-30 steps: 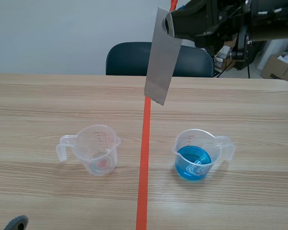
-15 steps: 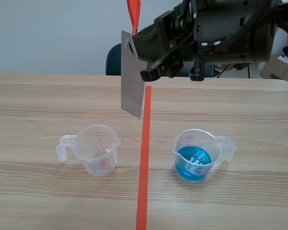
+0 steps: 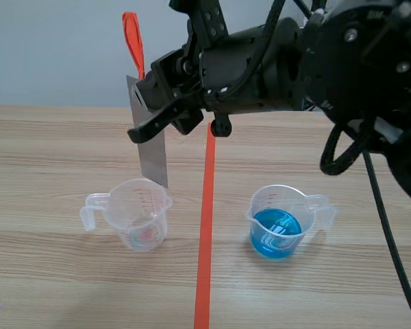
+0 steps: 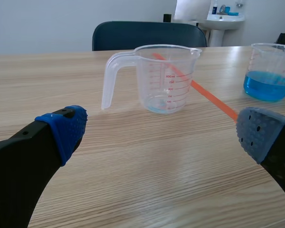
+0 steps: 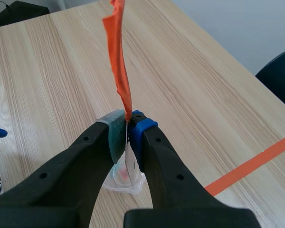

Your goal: Do the redox reaction experiment. move the plate over the left beaker

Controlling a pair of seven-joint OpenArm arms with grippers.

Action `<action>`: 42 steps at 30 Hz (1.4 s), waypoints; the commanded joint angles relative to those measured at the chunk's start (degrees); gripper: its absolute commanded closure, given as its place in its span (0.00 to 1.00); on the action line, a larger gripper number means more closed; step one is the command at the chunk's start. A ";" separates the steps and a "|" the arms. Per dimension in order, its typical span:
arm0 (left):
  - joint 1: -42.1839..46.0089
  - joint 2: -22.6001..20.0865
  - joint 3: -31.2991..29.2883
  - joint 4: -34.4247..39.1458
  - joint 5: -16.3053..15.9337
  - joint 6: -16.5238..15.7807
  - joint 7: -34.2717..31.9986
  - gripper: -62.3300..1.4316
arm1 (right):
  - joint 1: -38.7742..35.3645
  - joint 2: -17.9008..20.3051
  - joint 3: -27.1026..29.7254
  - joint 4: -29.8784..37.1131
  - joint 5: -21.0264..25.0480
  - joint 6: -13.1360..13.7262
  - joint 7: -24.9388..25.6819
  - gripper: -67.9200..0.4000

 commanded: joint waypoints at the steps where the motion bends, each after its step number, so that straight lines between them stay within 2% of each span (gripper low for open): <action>1: -0.50 0.02 -0.20 0.66 -0.33 -0.11 -2.62 0.00 | 1.97 -1.11 -0.55 -1.11 -0.09 -0.02 0.87 0.98; 10: -2.25 0.09 -0.20 0.04 -0.33 0.72 -2.62 0.00 | 3.78 -5.88 -2.38 -7.37 -0.79 -0.07 0.83 0.98; 18: -3.04 0.11 -0.20 1.64 -0.17 0.72 -2.62 0.00 | 5.14 -9.42 -2.58 -8.57 -0.74 -1.31 -0.98 0.98; 26: -3.15 0.11 -0.20 2.27 -0.17 0.72 -2.62 0.00 | 5.62 -12.37 -2.58 -8.57 -0.28 -1.57 -8.46 0.98; 31: -3.15 0.11 -0.20 2.27 -0.13 0.70 -2.62 0.00 | 8.83 -12.63 -2.56 -8.48 1.95 -4.22 -11.21 0.98; 36: -3.13 0.11 -0.20 2.25 0.46 0.70 -2.62 0.00 | 11.85 -12.63 -2.56 -8.44 4.55 -4.74 -11.67 0.98; 38: -3.13 0.11 -0.20 2.21 0.50 0.70 -2.62 0.00 | 12.55 -12.63 -2.56 -8.35 4.90 -5.60 -12.02 0.98; 42: -2.99 0.11 -0.20 2.21 0.50 0.70 -2.62 0.00 | 12.70 -12.61 -2.56 -8.33 4.66 -5.60 -12.31 0.98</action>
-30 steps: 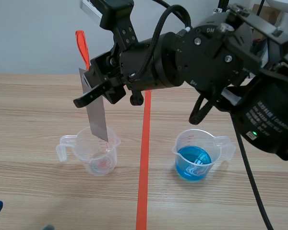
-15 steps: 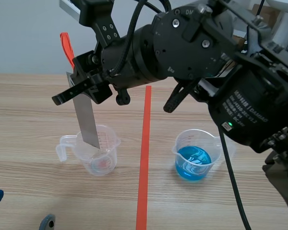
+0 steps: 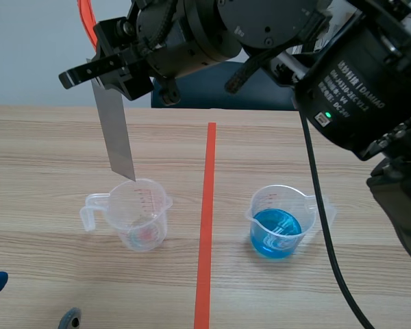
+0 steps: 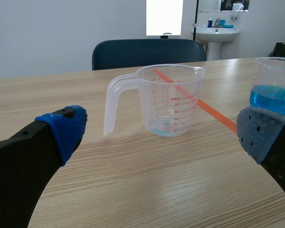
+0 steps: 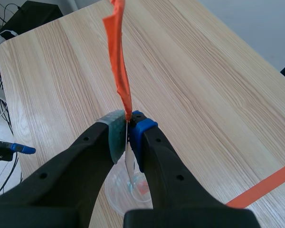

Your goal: Do the redox reaction experiment. move the plate over the left beaker

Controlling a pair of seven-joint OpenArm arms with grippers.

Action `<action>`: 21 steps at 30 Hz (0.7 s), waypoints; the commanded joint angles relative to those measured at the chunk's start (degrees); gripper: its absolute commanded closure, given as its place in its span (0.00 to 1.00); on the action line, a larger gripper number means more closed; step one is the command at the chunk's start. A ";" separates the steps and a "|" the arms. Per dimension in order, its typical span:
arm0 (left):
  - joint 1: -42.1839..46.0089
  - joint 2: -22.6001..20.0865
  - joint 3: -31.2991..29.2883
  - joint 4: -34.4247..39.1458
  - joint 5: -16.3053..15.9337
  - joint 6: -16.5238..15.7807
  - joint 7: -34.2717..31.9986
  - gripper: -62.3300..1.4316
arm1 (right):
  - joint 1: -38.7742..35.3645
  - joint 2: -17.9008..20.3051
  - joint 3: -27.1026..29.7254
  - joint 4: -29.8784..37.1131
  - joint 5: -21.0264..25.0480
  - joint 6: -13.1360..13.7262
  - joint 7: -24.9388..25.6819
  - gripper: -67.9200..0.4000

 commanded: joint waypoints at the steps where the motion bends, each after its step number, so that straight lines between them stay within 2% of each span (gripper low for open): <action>1: 0.13 0.11 -0.20 0.70 -0.39 0.11 -2.62 0.00 | 0.98 -0.20 0.07 1.09 0.09 -0.02 0.17 0.98; 21: 0.13 0.09 -0.20 0.70 -0.39 0.11 -2.62 0.00 | 0.68 -0.20 0.07 1.07 -0.28 0.00 1.33 0.98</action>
